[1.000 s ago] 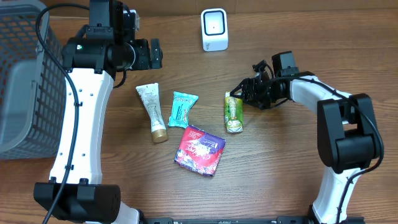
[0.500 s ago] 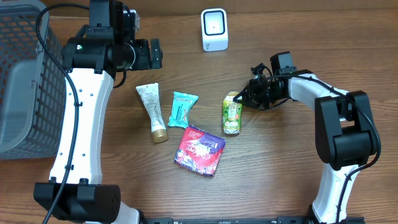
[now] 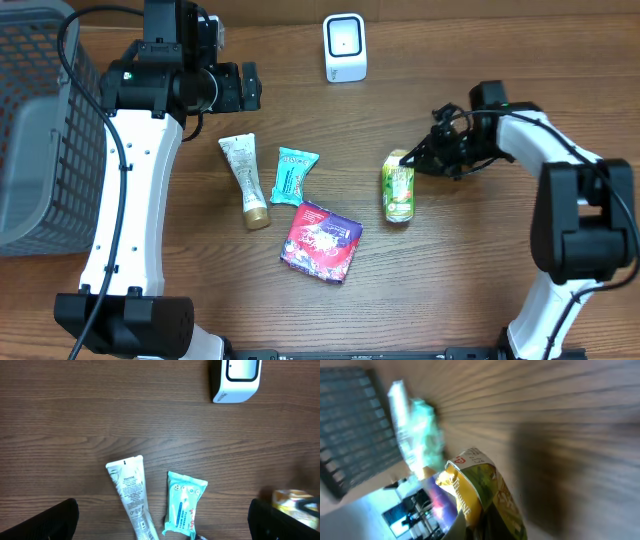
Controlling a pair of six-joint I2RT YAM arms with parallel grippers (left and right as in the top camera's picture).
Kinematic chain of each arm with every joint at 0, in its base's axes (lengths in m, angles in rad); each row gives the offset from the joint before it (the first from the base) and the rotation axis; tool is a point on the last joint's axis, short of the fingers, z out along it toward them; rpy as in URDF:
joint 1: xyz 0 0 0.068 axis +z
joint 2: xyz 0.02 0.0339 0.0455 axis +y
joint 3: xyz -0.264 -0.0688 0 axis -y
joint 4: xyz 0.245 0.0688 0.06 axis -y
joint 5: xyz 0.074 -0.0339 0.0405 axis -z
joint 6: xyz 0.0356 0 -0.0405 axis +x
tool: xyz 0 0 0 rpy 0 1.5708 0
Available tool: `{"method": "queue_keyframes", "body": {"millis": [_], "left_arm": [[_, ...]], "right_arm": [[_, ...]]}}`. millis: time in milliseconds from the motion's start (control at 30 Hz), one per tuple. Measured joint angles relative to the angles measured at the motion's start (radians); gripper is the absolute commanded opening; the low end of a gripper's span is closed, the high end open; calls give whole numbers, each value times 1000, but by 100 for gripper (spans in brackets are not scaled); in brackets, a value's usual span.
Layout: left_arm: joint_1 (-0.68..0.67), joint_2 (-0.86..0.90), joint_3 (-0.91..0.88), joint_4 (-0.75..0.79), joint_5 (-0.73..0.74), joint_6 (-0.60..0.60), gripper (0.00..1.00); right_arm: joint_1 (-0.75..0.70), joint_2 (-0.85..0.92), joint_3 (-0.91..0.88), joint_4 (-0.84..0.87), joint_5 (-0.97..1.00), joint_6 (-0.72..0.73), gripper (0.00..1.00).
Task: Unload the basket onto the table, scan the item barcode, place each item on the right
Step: 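Lift the carton and carry it to the white scanner box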
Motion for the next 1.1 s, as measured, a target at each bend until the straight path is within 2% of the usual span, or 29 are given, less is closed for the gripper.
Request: {"method": "queue_keyframes", "body": {"millis": [167, 333, 600, 867, 1100], "left_arm": [[0, 0, 0, 0, 0, 0, 100], [0, 0, 0, 0, 0, 0, 100], [0, 0, 0, 0, 0, 0, 100], [0, 0, 0, 0, 0, 0, 100], [0, 0, 0, 0, 0, 0, 100]], "right_arm": [[-16, -17, 5, 19, -309, -85, 4], [-26, -17, 8, 24, -478, -56, 4], [-29, -48, 120, 19, -528, 114, 4], [-29, -120, 438, 26, -552, 296, 3], [-29, -138, 665, 156, -582, 465, 3]]}}
